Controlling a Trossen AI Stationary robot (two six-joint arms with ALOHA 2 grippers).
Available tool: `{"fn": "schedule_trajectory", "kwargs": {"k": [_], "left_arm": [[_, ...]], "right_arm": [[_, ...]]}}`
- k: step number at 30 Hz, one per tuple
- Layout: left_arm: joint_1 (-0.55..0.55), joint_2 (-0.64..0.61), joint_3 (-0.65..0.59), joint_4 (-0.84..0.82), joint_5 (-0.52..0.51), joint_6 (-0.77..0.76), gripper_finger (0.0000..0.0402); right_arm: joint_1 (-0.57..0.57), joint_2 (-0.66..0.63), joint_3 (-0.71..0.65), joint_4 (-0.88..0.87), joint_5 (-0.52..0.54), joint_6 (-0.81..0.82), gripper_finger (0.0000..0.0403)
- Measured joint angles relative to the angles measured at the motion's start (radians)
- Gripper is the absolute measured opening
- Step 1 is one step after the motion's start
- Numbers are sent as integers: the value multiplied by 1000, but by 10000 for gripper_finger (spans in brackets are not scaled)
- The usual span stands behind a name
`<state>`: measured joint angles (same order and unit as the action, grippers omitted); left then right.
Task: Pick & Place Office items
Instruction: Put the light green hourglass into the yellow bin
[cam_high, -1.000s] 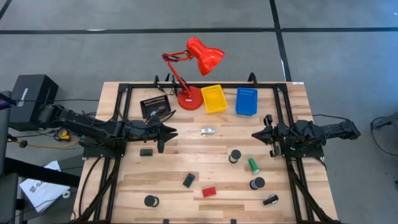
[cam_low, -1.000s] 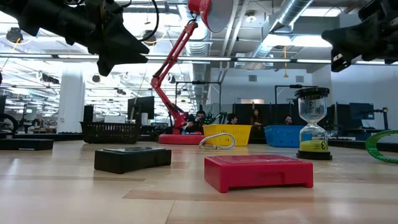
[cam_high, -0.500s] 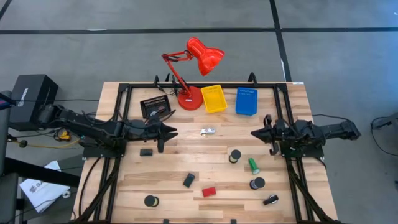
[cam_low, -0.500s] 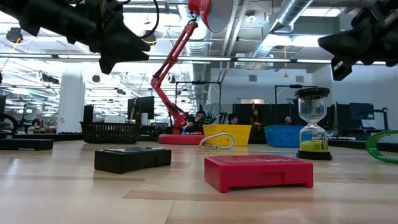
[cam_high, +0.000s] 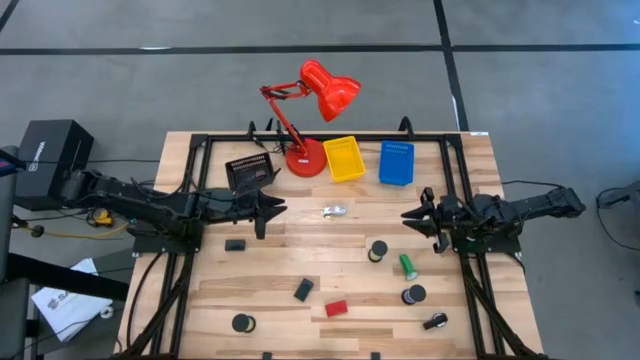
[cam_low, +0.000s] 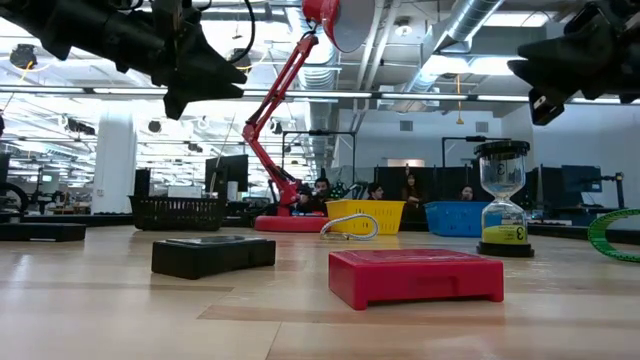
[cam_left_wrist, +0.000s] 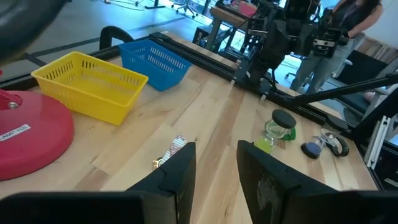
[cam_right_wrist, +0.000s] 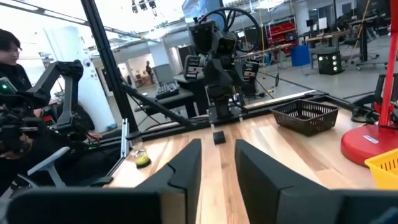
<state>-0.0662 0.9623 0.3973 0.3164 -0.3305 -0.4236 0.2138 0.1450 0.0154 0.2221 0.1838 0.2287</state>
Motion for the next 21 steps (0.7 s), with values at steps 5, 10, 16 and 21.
{"fn": "schedule_trajectory", "kwargs": {"k": [5,10,16,21], "left_arm": [[0,0,0,0,0,0,112],[0,0,0,0,1,-2,112],[-8,0,0,0,4,-3,112],[-8,0,0,1,4,-3,112]], "right_arm": [[41,72,0,121,-3,-1,117],[91,166,0,254,-3,-97,140],[107,275,0,410,-3,-206,172],[107,408,34,469,-21,-264,186]]}}
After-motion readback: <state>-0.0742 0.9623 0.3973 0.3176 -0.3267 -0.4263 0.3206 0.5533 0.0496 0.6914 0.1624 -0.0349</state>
